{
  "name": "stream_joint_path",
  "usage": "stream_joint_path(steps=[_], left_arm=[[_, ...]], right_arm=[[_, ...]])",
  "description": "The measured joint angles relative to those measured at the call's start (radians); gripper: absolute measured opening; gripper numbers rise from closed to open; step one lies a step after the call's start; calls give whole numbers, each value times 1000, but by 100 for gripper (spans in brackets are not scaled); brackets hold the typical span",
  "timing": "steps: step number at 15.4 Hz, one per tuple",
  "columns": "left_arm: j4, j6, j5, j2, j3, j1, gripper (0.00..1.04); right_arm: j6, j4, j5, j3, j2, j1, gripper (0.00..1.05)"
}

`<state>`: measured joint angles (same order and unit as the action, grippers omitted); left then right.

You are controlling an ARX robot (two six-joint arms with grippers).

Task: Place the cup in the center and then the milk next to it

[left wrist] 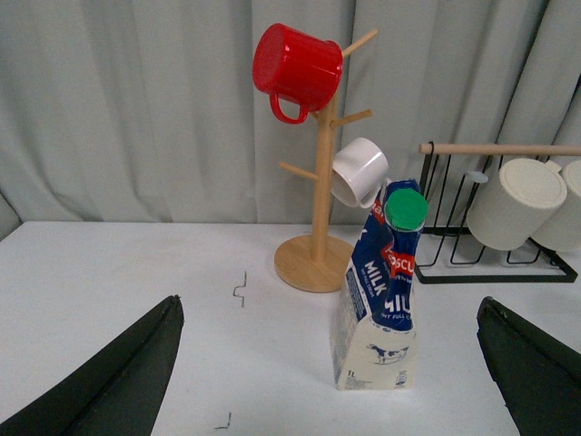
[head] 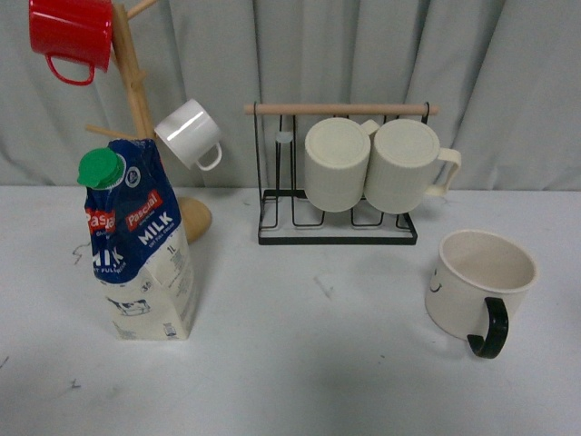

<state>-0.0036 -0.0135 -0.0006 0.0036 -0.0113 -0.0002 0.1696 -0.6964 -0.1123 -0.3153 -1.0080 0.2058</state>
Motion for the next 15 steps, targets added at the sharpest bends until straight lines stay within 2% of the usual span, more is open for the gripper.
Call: stream_joint_path(steps=[1,2,4,6,14,15], left_arm=[[0,0,0,0,0,0,98],[0,0,0,0,0,0,98],[0,0,0,0,0,0,98],[0,0,0,0,0,0,98],[0,0,0,0,0,0,98],[0,0,0,0,0,0,98]], right_arm=[[132,195,138,-339,-473,-139,98],[205,481,159,-593,-697,-249,98],[212,666,151,-687,-812,-306,98],[234,703,166,-692,-852,-310,98],[246,681,176,-713,-953,-296,98],[249,680,174,-714,-953,-296,87]])
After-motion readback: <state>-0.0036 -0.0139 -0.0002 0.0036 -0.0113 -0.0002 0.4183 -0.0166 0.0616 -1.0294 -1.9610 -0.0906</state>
